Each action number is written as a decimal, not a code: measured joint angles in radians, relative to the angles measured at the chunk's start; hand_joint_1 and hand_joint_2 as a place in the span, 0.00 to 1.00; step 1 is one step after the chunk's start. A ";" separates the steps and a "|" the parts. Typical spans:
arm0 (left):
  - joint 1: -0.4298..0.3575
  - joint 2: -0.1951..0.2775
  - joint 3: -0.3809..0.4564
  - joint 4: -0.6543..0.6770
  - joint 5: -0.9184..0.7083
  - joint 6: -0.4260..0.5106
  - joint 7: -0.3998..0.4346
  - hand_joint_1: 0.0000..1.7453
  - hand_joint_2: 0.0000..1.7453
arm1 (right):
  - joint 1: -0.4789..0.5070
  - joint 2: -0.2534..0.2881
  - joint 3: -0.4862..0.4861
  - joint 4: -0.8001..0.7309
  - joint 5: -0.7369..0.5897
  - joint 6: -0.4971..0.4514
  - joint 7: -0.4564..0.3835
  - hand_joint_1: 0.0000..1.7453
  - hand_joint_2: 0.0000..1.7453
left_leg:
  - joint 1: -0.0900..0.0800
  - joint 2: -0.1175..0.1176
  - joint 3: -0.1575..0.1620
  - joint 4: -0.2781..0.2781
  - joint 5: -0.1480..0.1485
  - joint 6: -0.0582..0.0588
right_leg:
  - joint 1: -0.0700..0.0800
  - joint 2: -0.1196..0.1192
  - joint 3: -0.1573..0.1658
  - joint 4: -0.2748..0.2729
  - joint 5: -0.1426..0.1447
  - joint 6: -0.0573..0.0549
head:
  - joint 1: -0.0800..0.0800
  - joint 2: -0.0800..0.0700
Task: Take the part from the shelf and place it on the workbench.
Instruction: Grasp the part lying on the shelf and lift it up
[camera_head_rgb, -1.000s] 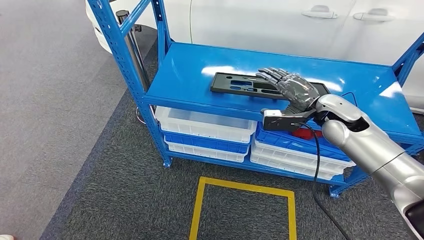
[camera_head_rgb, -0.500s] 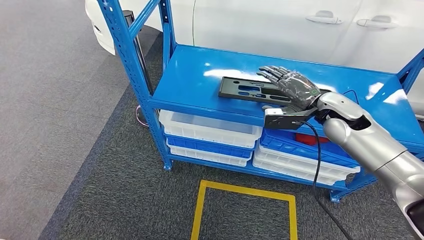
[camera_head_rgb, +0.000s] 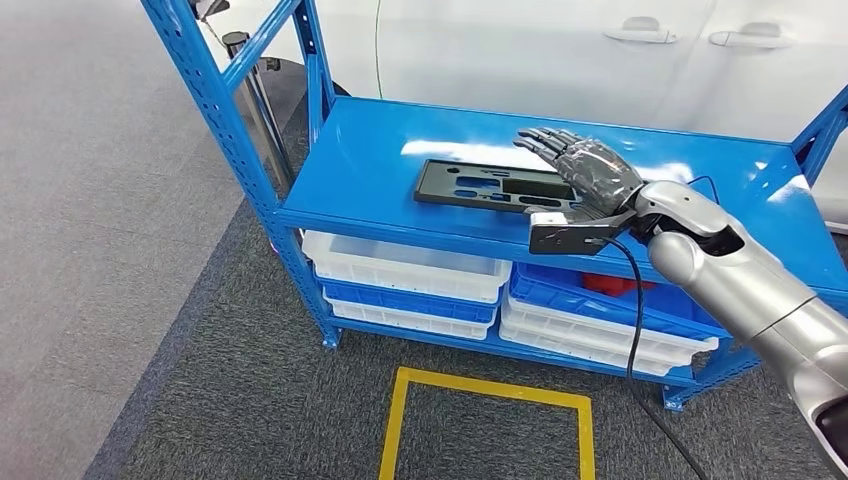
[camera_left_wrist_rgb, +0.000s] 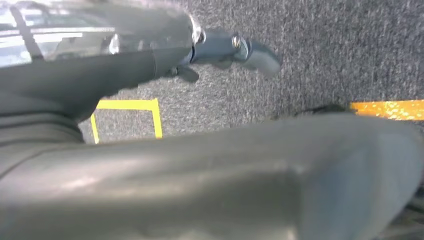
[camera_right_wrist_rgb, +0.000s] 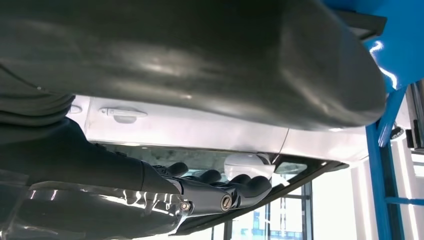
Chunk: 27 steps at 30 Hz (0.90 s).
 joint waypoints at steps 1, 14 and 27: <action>0.001 0.000 0.000 0.000 -0.001 0.000 0.000 0.00 0.00 | 0.000 0.000 0.003 0.000 0.000 0.000 0.000 0.00 0.00 | 0.000 0.000 -0.019 0.026 0.003 0.001 | 0.002 0.001 0.003 0.000 -0.002 -0.001 | 0.000 0.000; 0.000 0.001 0.000 0.000 -0.002 0.000 -0.001 0.00 0.00 | -0.002 -0.011 0.011 -0.003 0.000 -0.003 0.007 0.00 0.00 | -0.004 -0.001 0.128 -0.293 0.148 0.054 | 0.004 0.003 -0.063 0.175 -0.113 0.045 | 0.000 0.000; 0.002 0.000 0.000 0.000 0.000 -0.002 -0.006 0.00 0.00 | 0.005 -0.034 0.015 -0.017 0.000 -0.007 0.012 0.00 0.00 | -0.008 -0.001 0.132 -0.231 0.078 0.012 | -0.003 0.002 -0.011 -0.004 0.012 0.012 | 0.000 0.000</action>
